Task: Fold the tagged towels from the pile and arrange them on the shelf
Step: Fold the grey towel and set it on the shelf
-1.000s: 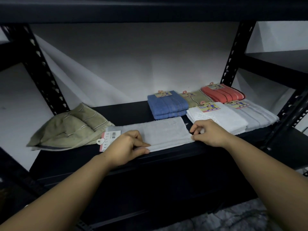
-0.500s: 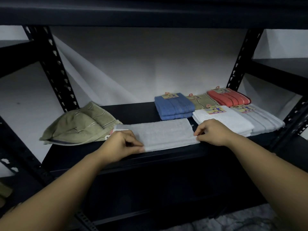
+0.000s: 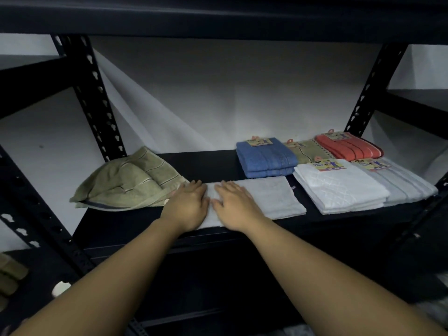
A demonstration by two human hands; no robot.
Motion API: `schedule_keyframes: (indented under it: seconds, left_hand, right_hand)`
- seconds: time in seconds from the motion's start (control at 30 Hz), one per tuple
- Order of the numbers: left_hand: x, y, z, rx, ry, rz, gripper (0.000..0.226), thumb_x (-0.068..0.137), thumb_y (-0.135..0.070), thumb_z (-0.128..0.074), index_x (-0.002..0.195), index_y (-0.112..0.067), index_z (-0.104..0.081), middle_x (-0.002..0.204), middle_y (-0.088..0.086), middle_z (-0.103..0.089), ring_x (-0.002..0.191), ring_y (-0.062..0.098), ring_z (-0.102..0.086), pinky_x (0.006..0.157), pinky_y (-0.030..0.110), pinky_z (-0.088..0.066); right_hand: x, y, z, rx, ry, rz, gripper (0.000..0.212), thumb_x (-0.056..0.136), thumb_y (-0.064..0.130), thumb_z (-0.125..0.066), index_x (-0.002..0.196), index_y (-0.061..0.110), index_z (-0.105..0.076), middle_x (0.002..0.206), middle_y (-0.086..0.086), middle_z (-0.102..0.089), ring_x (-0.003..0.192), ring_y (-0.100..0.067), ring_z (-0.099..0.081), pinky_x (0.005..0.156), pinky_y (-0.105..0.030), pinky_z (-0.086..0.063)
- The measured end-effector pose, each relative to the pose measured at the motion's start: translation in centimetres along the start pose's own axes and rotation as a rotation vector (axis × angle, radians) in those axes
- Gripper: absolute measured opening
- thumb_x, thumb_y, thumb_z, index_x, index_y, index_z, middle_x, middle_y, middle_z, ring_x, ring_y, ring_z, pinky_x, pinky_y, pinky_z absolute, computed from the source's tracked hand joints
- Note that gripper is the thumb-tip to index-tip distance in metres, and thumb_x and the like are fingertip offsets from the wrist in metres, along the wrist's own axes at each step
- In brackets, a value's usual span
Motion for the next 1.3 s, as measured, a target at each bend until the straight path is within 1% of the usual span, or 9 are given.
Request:
schedule_keyframes:
  seconds: [0.13, 0.3, 0.5, 0.6, 0.67, 0.8, 1.07, 1.2, 1.3]
  left_hand:
    - [0.1, 0.0, -0.2, 0.029, 0.009, -0.031, 0.057, 0.11, -0.04, -0.029, 0.159, -0.01, -0.033, 0.167, 0.012, -0.029, 0.156, 0.025, -0.023, 0.127, 0.036, -0.007]
    - [-0.1, -0.1, -0.1, 0.037, 0.015, -0.037, 0.058, 0.111, -0.042, -0.027, 0.161, -0.013, -0.03, 0.168, 0.009, -0.027, 0.157, 0.022, -0.021, 0.127, 0.034, -0.005]
    - [-0.1, 0.0, -0.2, 0.016, -0.002, -0.028, 0.06, 0.11, -0.045, -0.029, 0.161, -0.015, -0.03, 0.168, 0.007, -0.027, 0.157, 0.019, -0.02, 0.125, 0.029, -0.001]
    - [-0.1, 0.2, -0.4, 0.014, 0.013, -0.01, 0.066, 0.107, -0.055, -0.027, 0.162, -0.018, -0.029, 0.169, 0.005, -0.026, 0.157, 0.018, -0.019, 0.128, 0.034, -0.003]
    - [-0.3, 0.1, -0.4, 0.012, 0.036, -0.003, 0.076, 0.103, -0.068, -0.024, 0.162, -0.02, -0.028, 0.169, 0.003, -0.025, 0.157, 0.018, -0.018, 0.129, 0.037, -0.006]
    - [-0.5, -0.5, -0.2, 0.037, 0.039, -0.026, 0.085, 0.097, -0.078, -0.022, 0.162, -0.024, -0.027, 0.169, 0.004, -0.025, 0.156, 0.021, -0.019, 0.129, 0.039, -0.007]
    - [0.2, -1.4, -0.4, 0.17, 0.103, -0.115, 0.081, 0.097, -0.075, -0.019, 0.162, -0.027, -0.02, 0.17, 0.011, -0.017, 0.157, 0.03, -0.011, 0.127, 0.049, -0.006]
    - [0.6, -4.4, -0.5, 0.026, 0.137, -0.431, 0.06, 0.101, -0.052, -0.031, 0.156, -0.029, -0.041, 0.167, 0.002, -0.029, 0.154, 0.021, -0.023, 0.127, 0.039, -0.02]
    - [1.0, -5.4, -1.2, -0.048, 0.194, -0.48, 0.047, 0.107, -0.037, -0.044, 0.154, -0.036, -0.044, 0.163, -0.004, -0.037, 0.15, 0.012, -0.029, 0.124, 0.028, -0.024]
  right_hand:
    - [-0.4, -2.9, -0.1, -0.157, 0.131, -0.015, 0.07, 0.104, 0.065, -0.024, 0.166, 0.034, -0.012, 0.174, 0.007, 0.0, 0.16, -0.012, 0.001, 0.129, -0.049, 0.002]
    - [-1.8, -9.4, 2.9, -0.187, 0.142, -0.078, 0.074, 0.102, 0.071, -0.022, 0.165, 0.037, -0.006, 0.173, 0.01, 0.007, 0.159, -0.007, 0.007, 0.129, -0.039, 0.004]
    - [-2.3, -12.9, 5.2, -0.04, -0.012, -0.085, 0.06, 0.107, 0.048, -0.044, 0.159, 0.019, -0.039, 0.169, 0.003, -0.026, 0.157, -0.013, -0.021, 0.126, -0.024, -0.011]
    - [-2.8, -13.7, 6.5, -0.057, -0.266, -0.167, 0.05, 0.098, 0.043, -0.043, 0.113, 0.005, -0.072, 0.129, -0.011, -0.065, 0.127, -0.036, -0.055, 0.108, -0.041, -0.044]
    - [-3.5, -14.0, 7.1, -0.145, -0.386, -0.258, 0.049, 0.093, 0.049, -0.045, 0.097, 0.006, -0.069, 0.108, -0.013, -0.062, 0.108, -0.038, -0.056, 0.093, -0.044, -0.048]
    - [-3.9, -14.8, 7.3, -0.204, -0.368, -0.452, 0.063, 0.094, 0.063, -0.051, 0.119, 0.007, -0.062, 0.124, -0.015, -0.055, 0.119, -0.035, -0.05, 0.099, -0.045, -0.044]
    - [-2.6, -13.8, 7.4, -0.151, -0.297, -0.367, 0.045, 0.103, 0.048, -0.052, 0.117, 0.005, -0.057, 0.12, -0.018, -0.064, 0.111, -0.036, -0.061, 0.085, -0.042, -0.05]
    - [-2.6, -13.5, 8.7, -0.069, -0.175, -0.368, 0.042, 0.105, 0.053, -0.046, 0.128, 0.018, -0.048, 0.117, -0.013, -0.062, 0.111, -0.036, -0.059, 0.084, -0.043, -0.048]
    - [-2.7, -13.7, 11.3, 0.133, -0.181, -0.313, 0.032, 0.099, 0.045, -0.065, 0.113, 0.02, -0.051, 0.106, -0.003, -0.062, 0.103, -0.029, -0.061, 0.078, -0.035, -0.041]
Point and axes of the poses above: each hand's wrist, its own x-axis towards the middle knuckle, its own z-axis out of the back of the hand, y = z × x, the point moved 9 cm from there along x, towards the middle knuckle
